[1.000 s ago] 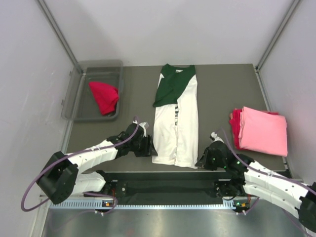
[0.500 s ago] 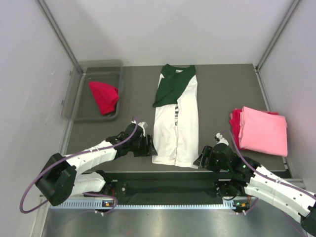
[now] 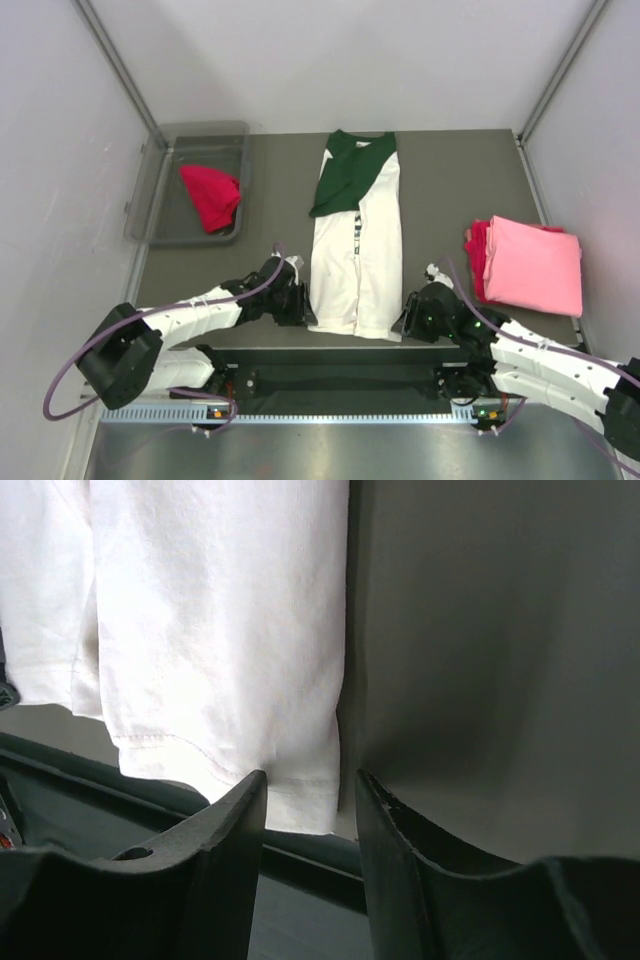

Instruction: Fold and stack the t-shirts

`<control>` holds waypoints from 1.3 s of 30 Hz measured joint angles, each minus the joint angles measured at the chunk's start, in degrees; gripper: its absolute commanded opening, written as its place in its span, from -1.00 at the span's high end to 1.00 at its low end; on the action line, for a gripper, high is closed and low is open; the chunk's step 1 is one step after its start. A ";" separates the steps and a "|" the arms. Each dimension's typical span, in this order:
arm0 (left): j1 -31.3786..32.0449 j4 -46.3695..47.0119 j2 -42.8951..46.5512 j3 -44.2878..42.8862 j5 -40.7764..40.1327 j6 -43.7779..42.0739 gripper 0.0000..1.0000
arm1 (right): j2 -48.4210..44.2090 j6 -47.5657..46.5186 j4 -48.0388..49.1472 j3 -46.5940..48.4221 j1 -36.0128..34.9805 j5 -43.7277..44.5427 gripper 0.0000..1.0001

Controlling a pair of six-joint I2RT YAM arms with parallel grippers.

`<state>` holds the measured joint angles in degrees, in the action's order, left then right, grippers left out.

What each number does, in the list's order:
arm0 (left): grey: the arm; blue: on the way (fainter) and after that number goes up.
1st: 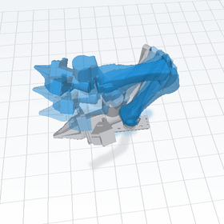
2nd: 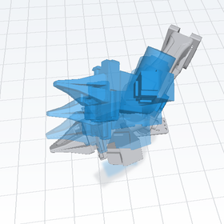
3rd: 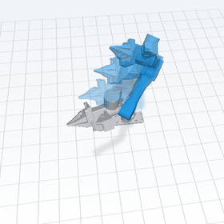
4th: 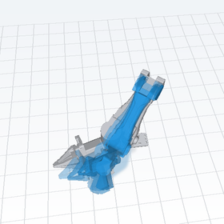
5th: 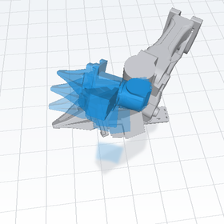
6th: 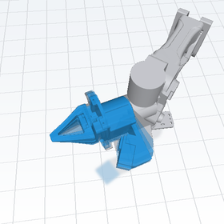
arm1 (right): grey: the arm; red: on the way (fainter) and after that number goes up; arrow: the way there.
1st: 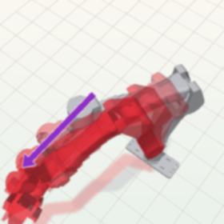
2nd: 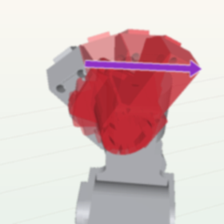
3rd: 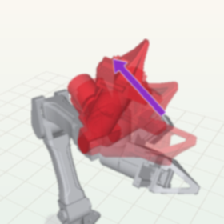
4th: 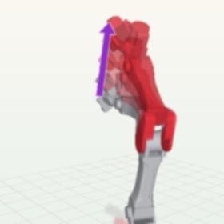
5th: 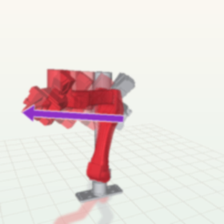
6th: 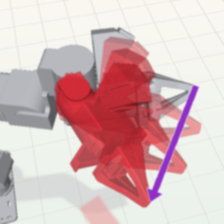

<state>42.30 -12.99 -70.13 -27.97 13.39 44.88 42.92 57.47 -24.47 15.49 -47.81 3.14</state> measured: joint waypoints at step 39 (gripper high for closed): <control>6.45 2.97 11.30 2.43 1.42 6.54 1.00 | -12.09 -1.68 -8.87 4.59 -0.02 -1.16 1.00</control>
<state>48.75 -10.02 -58.83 -25.54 14.81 51.42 30.83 55.79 -33.34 20.08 -47.83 1.98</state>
